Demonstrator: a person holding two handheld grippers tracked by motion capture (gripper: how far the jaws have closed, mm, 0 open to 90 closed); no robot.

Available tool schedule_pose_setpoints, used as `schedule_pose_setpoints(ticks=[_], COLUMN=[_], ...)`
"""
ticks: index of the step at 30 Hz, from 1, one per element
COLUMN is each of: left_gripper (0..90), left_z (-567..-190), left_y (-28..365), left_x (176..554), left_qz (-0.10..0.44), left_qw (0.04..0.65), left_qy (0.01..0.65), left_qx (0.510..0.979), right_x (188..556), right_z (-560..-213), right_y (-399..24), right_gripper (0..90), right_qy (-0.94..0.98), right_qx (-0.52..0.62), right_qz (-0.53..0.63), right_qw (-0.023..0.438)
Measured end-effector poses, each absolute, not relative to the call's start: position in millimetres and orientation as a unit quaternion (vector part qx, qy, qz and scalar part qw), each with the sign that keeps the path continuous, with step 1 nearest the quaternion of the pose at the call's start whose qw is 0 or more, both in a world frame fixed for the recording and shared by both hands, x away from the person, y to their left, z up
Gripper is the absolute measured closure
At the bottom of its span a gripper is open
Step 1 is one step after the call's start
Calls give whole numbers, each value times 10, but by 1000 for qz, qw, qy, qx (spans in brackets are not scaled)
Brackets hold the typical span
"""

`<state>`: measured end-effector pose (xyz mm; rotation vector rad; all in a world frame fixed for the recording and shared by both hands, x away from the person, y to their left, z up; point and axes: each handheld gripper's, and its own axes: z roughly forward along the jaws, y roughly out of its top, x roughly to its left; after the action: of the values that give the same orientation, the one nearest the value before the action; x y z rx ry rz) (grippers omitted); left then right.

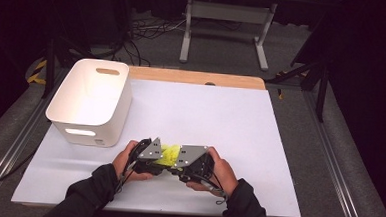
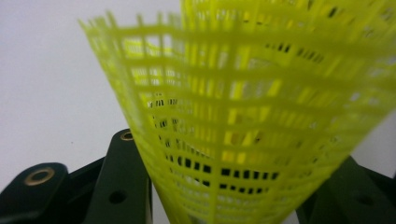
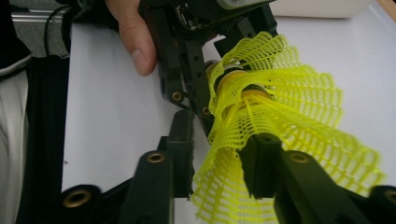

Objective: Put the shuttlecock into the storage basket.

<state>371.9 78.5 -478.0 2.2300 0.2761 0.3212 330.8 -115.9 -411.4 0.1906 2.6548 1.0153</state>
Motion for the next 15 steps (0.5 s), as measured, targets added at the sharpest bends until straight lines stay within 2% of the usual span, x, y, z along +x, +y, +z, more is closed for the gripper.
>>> schedule_pose_setpoints(ticks=[3,10,13,15], left_gripper=[574,593,596,598], left_z=[-4770,-4757,-4753,-4748], left_y=[799,827,839,844], left_x=[3709,3692,3692,3684], left_qz=[136,156,160,157], left_qw=[433,452,459,463], left_qy=[111,116,117,117], left_qx=[884,871,866,864], right_x=[3308,3283,3277,3262], right_z=[-4089,-4022,-4004,-3976], right_y=[-1169,-1187,-1190,-1194], right_gripper=[615,396,386,346], right_qy=[919,913,912,910], right_qx=[67,84,89,93], right_qz=[362,371,372,375], right_qw=[141,148,150,153])
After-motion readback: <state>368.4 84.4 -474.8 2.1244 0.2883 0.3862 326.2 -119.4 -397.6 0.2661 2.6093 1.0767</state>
